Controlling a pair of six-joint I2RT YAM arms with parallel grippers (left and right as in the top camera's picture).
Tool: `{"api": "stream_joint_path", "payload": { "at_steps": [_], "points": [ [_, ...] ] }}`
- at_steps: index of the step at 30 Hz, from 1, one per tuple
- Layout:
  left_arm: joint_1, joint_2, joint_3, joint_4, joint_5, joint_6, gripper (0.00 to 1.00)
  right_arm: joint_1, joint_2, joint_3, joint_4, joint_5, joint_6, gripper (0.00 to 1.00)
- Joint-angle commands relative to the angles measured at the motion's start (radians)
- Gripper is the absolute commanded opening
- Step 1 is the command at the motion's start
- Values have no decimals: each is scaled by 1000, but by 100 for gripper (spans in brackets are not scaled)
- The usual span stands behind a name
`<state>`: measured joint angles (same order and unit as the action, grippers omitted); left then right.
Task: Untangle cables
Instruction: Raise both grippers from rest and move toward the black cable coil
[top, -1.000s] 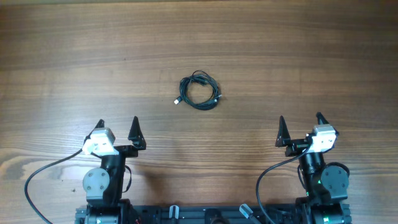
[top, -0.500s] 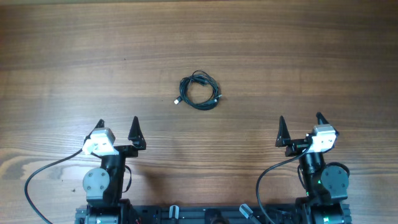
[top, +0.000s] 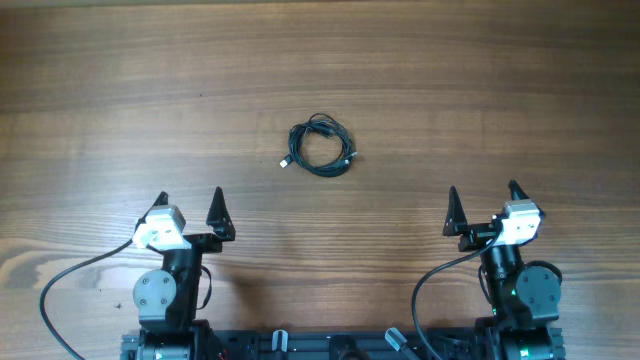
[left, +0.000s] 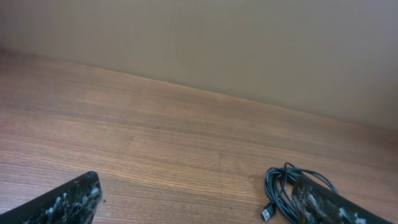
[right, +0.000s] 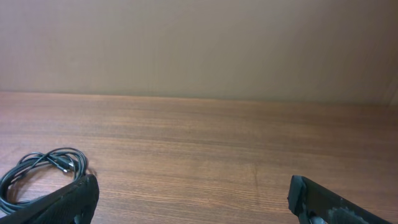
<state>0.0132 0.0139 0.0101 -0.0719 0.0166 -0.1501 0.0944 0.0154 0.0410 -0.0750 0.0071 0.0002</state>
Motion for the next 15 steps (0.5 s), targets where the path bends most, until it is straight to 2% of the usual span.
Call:
{"api": "stream_joint_path", "payload": {
  "at_steps": [1,9,11,13,15],
  "points": [
    [-4,-7,-4,-4,16,11,100,-2,-8,0,2,-8,14,100],
    [-4,-7,-4,-4,17,11,100,-2,-8,0,2,-10,36,100],
    [-4,-7,-3,3,65,11,100,-2,-8,0,-1,-50,150,100],
    [-4,-7,12,-2,158,-5,100,-2,-8,0,12,-65,387,100],
    [-4,-7,45,-33,167,-94,100,-2,-8,0,47,-186,474,100]
  ]
}}
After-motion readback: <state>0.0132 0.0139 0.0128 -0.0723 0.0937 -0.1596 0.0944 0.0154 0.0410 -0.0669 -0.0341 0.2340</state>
